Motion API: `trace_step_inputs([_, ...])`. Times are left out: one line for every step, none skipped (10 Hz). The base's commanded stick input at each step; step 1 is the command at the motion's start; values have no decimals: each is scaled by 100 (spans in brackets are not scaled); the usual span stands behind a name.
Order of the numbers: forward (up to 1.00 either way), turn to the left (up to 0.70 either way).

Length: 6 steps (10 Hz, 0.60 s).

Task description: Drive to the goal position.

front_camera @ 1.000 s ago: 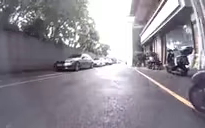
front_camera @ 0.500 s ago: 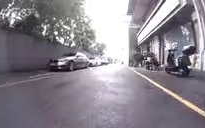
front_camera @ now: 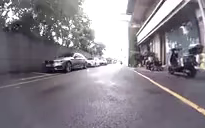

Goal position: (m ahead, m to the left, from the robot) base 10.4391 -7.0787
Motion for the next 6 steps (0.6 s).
trace_step_inputs([70, -9])
trace_step_inputs([70, -2])
trace_step_inputs([70, 0])
trace_step_inputs([70, 0])
trace_step_inputs([70, 0])
trace_step_inputs([70, 0])
